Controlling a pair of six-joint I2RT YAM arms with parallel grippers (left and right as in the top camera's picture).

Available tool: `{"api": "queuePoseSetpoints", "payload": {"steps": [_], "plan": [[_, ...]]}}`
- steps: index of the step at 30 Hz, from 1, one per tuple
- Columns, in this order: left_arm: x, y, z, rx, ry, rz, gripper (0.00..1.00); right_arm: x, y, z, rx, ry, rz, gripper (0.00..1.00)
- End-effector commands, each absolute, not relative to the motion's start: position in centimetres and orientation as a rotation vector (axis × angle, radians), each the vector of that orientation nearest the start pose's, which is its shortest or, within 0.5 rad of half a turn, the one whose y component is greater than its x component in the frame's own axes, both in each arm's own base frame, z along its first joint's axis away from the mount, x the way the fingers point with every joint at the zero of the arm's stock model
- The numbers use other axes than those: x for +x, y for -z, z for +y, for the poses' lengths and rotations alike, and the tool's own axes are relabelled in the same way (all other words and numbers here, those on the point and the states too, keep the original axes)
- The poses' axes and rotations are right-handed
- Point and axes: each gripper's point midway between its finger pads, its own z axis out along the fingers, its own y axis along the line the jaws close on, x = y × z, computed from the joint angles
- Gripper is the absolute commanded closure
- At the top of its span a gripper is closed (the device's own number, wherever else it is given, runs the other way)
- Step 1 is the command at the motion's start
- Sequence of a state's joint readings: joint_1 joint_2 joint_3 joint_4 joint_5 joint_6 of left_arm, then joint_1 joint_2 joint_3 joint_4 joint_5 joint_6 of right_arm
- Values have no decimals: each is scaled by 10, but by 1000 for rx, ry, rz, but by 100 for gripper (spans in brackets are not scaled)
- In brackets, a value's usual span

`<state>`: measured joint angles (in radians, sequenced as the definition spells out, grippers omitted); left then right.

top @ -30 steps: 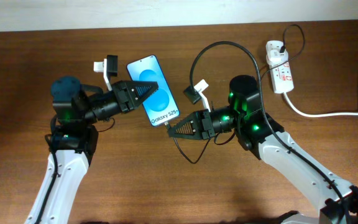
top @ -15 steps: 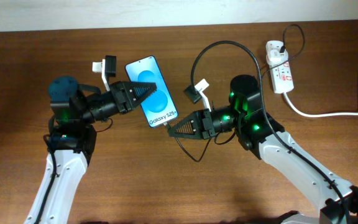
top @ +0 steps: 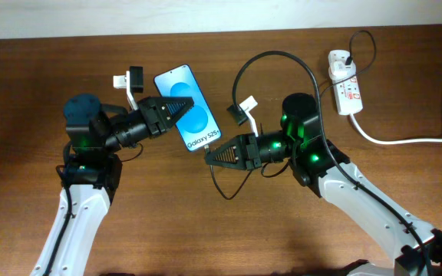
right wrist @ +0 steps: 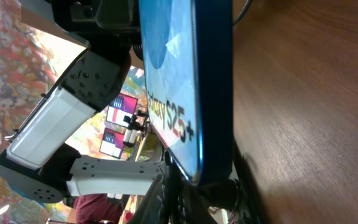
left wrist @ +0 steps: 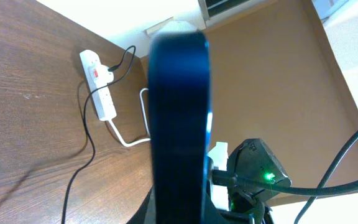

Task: Plug charger to phone and switch on socket

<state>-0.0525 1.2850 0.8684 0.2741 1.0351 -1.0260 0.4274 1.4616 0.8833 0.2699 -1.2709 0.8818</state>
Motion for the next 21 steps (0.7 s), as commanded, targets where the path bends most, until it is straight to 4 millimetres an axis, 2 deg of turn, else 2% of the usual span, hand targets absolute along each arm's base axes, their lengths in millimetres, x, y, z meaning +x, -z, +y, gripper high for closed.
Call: {"api": "queuePoseSetpoints", "payload": {"steps": [1,6,11,16,21], "plan": [[309,-312,-190,149,1799,1980,100,267,-257,297,-550,-1893,2066,96],[300,-313,-192,228,1824,1976,100,249,-262,296,-713,-1947,2005,96],[296,-314,-193,281,1821,1964,100,236,-266,293,-798,-2000,1979,96],[291,-314,-194,312,1843,1966,100,234,-266,293,-822,-2008,1968,96],[290,-315,-194,319,1847,1967,100,242,-264,295,-780,-1965,1974,96]]}}
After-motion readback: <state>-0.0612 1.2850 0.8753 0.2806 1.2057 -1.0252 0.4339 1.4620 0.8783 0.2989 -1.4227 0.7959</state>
